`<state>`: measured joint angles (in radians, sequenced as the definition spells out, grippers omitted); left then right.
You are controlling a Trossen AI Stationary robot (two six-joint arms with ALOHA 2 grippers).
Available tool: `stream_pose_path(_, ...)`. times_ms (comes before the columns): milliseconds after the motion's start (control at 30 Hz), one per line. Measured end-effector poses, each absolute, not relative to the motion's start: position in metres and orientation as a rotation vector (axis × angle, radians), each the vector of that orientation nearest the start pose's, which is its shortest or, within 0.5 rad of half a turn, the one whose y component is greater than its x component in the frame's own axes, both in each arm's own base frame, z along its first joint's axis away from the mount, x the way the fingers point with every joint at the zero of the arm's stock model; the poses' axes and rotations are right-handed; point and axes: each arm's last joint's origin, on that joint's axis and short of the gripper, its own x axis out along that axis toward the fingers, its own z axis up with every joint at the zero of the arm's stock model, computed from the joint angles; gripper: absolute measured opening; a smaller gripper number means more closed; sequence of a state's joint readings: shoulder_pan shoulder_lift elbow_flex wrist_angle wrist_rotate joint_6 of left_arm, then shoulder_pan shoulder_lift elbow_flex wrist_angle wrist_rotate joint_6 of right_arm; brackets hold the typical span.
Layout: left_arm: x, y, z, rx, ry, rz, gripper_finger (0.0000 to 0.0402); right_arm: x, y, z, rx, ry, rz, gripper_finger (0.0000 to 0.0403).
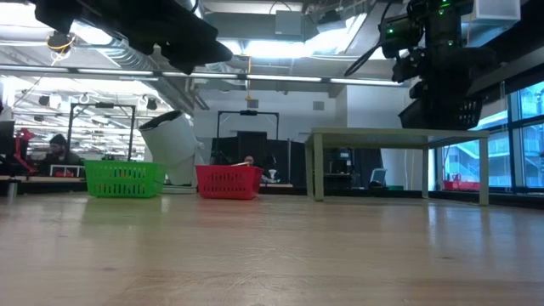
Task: Pick & Place Office Desk Supplies
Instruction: Put the black basket on the shelf
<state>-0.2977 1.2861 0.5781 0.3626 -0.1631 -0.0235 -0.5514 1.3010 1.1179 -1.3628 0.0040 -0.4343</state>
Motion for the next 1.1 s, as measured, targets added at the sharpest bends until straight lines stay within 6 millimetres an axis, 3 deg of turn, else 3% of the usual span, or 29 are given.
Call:
stream_pose_path(367, 0.253, -0.068, 0.21, 0.037, 0.342, -0.165, 0.0203, 0.173, -0.107, 0.277, 0.068, 1.568, -0.128, 0.0107)
stream_pose_path(733, 0.253, -0.065, 0.21, 0.015, 0.354, -0.199, 0.0203, 0.177, -0.108, 0.32, 0.119, 1.43, -0.146, 0.0107)
stream_pose_path(1100, 0.254, -0.065, 0.21, 0.009, 0.355, -0.169, 0.0203, 0.174, -0.105, 0.321, 0.156, 1.462, -0.159, 0.0107)
